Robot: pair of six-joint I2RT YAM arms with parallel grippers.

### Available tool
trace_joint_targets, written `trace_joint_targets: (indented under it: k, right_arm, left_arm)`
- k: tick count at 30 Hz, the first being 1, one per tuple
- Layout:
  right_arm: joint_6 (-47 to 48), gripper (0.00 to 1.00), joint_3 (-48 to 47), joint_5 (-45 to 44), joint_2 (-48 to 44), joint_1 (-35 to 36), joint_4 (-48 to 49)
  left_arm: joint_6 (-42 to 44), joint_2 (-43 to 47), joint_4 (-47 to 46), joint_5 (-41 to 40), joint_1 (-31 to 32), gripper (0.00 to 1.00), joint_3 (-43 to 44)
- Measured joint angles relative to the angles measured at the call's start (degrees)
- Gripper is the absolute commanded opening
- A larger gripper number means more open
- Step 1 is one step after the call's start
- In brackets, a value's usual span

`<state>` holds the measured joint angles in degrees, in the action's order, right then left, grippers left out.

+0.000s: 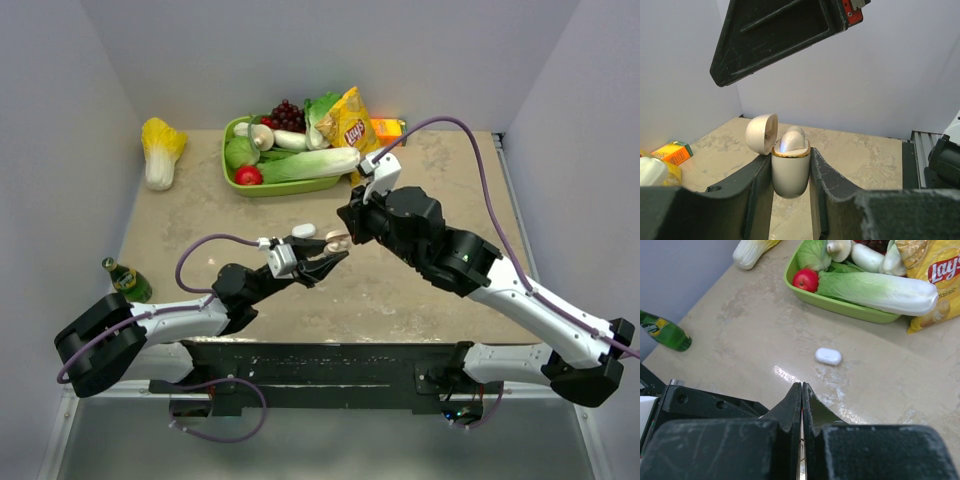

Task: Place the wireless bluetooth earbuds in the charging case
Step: Close the charging case, then place the charging case at the center of the board.

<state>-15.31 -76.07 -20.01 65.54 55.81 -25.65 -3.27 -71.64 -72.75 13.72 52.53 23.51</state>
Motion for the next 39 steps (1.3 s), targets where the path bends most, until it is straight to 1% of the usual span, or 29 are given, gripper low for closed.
trace_joint_targets:
  k: [10, 15, 30, 32, 33, 34, 35, 36, 39]
  right_arm:
    - [0.42, 0.00, -0.17, 6.10, 1.57, 0.00, -3.21]
    - [0.44, 0.00, 0.20, 7.41, 1.07, -0.04, -3.69]
    - [0.33, 0.00, 2.36, 7.78, -2.21, -0.11, -4.61]
    - [-0.20, 0.00, 2.84, 6.78, -2.91, -0.11, -4.68]
    - [-0.55, 0.05, 3.32, 5.73, -3.48, -0.11, -4.42]
    - [-1.07, 0.15, 4.42, 4.44, -4.55, -0.11, -3.54]
    - [-1.68, 0.20, 6.23, 2.97, -6.14, -0.11, -2.36]
    - [-2.34, 0.21, 8.37, 1.46, -8.09, -0.11, -1.11]
    - [-3.74, 0.31, 13.77, -2.29, -13.60, -0.13, 1.40]
  left_arm:
    - [1.01, 0.00, 0.02, 0.11, 0.11, 0.00, 0.00]
    - [1.01, 0.00, 0.09, -0.04, 0.11, 0.00, 0.00]
    - [0.63, 0.00, 0.02, -2.95, 0.37, 0.00, 0.00]
    - [-0.31, 0.00, 0.02, -3.82, 0.37, 0.00, 0.00]
    - [-0.76, 0.00, 0.00, -4.42, 0.37, 0.00, 0.00]
    - [-1.92, 0.00, 0.00, -5.31, 0.37, 0.00, 0.02]
    - [-3.17, -0.02, 0.07, -6.49, 0.37, 0.00, 0.17]
    - [-4.52, -0.13, 0.33, -7.67, 0.37, 0.00, 0.59]
    - [-10.54, -2.40, 2.71, -11.54, 0.35, 0.00, 3.58]
